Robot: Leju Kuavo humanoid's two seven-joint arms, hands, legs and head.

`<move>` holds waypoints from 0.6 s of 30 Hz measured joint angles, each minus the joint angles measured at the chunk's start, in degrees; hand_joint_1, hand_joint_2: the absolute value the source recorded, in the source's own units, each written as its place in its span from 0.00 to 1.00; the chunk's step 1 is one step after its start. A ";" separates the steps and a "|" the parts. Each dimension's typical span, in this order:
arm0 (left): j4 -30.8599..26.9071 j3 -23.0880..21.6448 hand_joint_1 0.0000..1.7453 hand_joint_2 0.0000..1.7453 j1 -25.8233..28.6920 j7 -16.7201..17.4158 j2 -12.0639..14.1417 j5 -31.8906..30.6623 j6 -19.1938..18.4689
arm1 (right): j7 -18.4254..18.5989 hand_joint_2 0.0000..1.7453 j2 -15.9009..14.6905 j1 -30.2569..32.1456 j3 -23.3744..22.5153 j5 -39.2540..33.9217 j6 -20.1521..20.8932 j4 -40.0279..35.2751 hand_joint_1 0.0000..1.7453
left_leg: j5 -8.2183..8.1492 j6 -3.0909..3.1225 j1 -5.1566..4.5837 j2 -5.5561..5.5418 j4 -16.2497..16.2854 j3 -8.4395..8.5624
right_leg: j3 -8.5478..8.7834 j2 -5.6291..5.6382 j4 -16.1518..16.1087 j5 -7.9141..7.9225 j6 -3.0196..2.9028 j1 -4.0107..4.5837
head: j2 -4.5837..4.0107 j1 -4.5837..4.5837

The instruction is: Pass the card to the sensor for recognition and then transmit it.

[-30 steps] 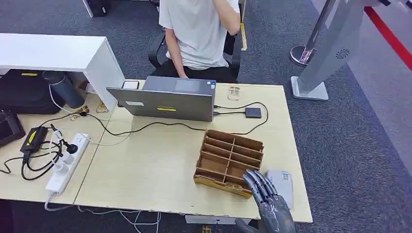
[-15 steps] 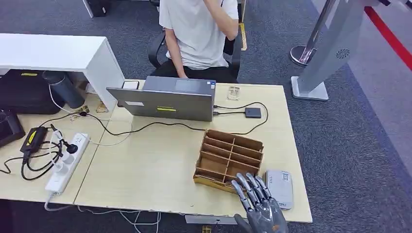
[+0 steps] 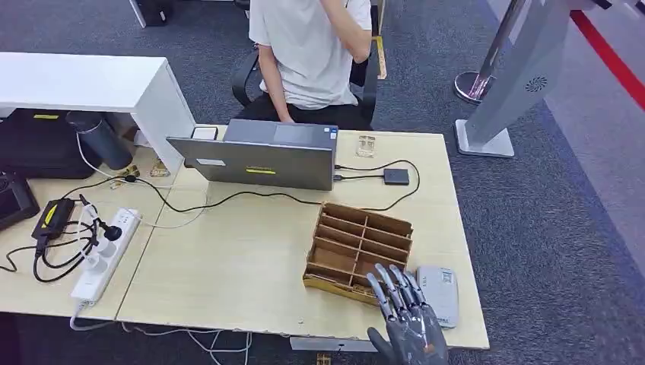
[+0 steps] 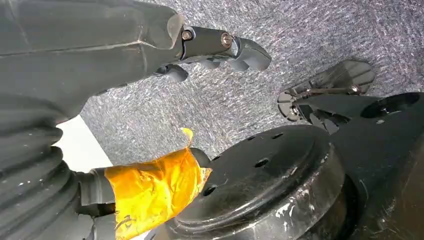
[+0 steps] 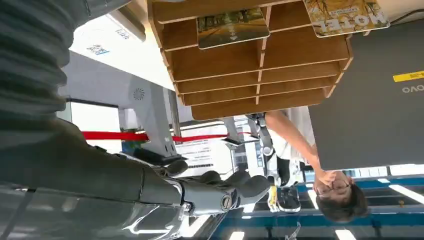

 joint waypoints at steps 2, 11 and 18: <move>0.00 0.00 0.00 1.00 -0.02 0.02 0.00 -0.07 0.02 | -0.26 1.00 0.26 -0.14 -0.07 -0.61 0.00 0.52 0.00 | 0.00 0.00 0.00 0.00 0.00 0.00 | 0.00 0.00 0.00 0.00 0.00 0.00 | 0.00 0.00; 0.00 0.00 0.00 1.00 -0.21 0.33 0.00 -0.11 0.00 | -0.96 1.00 1.95 -0.68 -0.07 -1.51 -0.02 3.19 0.00 | 0.00 0.00 0.01 0.00 0.00 0.00 | 0.00 0.00 0.00 0.00 0.00 0.00 | 0.00 0.00; 0.00 0.00 0.00 1.00 -0.23 0.35 0.00 -0.11 0.00 | -1.03 1.00 2.41 -0.75 -0.07 -1.68 -0.02 4.11 0.00 | 0.00 0.00 0.00 0.00 0.00 0.00 | 0.00 0.00 0.00 0.00 0.00 0.00 | 0.00 0.00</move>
